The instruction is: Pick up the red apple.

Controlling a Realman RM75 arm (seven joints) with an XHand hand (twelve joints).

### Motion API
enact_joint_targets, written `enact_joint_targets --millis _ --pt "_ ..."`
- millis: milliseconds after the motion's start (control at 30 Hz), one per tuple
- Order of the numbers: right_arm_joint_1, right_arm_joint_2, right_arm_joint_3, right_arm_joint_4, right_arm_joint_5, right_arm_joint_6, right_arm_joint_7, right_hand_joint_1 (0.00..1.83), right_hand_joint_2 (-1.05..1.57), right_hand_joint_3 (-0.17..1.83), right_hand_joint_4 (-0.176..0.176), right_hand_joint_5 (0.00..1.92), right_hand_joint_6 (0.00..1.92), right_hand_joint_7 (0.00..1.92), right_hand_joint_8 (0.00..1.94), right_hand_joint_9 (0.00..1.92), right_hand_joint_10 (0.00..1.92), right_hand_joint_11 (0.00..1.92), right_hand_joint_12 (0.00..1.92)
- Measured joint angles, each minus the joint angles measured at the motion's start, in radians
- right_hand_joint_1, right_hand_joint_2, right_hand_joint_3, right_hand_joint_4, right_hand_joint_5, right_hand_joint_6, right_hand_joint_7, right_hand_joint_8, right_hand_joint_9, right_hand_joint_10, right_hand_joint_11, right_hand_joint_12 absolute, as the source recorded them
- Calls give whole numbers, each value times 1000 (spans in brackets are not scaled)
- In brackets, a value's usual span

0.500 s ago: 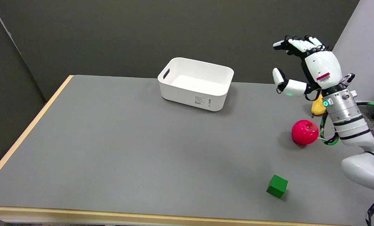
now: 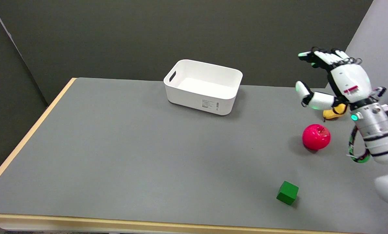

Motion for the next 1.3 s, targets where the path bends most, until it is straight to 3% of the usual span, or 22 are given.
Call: enact_joint_targets --millis 333,567,1300 --pt "-267 -90 190 121 46 -4 -4 232 660 926 125 303 603 453 484 428 917 232 1347" --pt "-373 -143 222 163 77 2 -24 248 656 925 124 301 598 451 482 426 917 233 1349" --pt "-267 -93 52 -27 226 -19 -65 293 639 936 124 282 574 420 454 396 865 211 1328"
